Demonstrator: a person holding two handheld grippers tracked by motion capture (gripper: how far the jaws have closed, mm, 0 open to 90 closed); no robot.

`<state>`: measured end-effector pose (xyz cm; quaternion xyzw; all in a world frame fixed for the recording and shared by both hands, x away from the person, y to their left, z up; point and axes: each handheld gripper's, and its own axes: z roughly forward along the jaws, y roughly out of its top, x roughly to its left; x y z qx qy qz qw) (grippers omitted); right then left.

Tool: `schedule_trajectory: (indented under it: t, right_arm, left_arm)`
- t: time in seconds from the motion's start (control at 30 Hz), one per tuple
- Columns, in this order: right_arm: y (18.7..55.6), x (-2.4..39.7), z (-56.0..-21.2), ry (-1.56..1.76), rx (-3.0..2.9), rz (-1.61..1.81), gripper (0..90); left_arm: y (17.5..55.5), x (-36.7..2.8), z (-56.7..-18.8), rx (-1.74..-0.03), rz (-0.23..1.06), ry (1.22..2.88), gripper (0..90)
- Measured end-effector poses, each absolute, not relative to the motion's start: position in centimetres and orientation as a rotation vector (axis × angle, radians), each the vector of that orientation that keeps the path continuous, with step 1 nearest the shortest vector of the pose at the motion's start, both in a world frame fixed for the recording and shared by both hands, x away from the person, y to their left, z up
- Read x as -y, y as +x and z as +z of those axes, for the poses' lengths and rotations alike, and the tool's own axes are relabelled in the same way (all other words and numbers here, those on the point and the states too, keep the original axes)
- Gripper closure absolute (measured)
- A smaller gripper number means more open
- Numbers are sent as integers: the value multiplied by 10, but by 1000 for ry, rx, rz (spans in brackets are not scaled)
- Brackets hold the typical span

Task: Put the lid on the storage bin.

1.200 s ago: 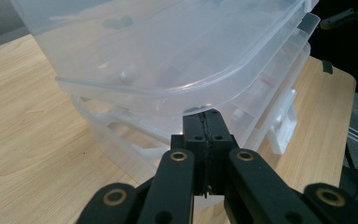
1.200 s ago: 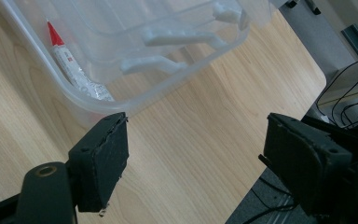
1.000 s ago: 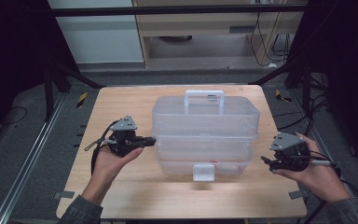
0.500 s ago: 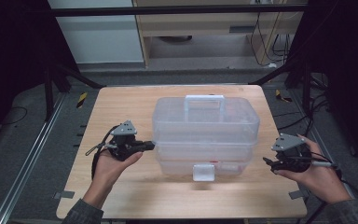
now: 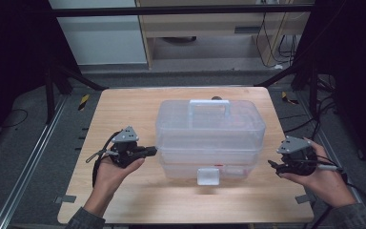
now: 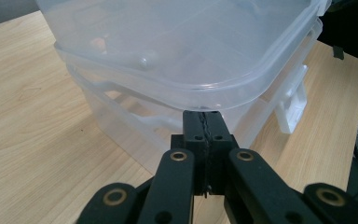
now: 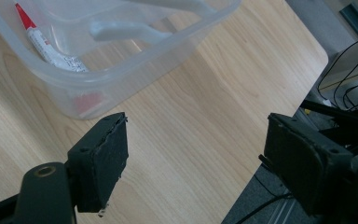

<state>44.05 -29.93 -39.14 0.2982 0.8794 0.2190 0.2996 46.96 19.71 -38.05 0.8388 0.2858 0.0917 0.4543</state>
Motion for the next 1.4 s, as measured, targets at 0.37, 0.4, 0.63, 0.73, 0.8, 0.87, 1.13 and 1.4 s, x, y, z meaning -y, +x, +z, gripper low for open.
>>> schedule_trajectory:
  t: [0.37, 0.4, 0.63, 0.73, 0.8, 0.87, 1.13, 1.4]
  right_arm:
    - [446, 300, -398, 807, -2331, 571, 217]
    - [446, 300, -398, 808, -2330, 571, 217]
    - [447, 302, -401, 818, -2330, 569, 216]
    - [447, 303, -402, 824, -2329, 568, 217]
    - [447, 303, -402, 830, -2327, 567, 216]
    - [447, 303, -403, 829, -2328, 571, 216]
    - [453, 304, -404, 847, -2313, 562, 211]
    - [491, 315, -426, 990, -2262, 533, 216]
  left_arm:
    - [467, -197, -396, -710, 209, 2096, 898]
    - [466, -197, -397, -713, 206, 2098, 898]
    - [466, -199, -401, -719, 203, 2103, 898]
    - [465, -199, -402, -720, 203, 2109, 898]
    - [465, -199, -404, -720, 202, 2112, 899]
    - [465, -199, -405, -722, 199, 2112, 899]
    - [477, -221, -396, -779, 321, 2137, 898]
    - [522, -263, -410, -966, 445, 2174, 898]
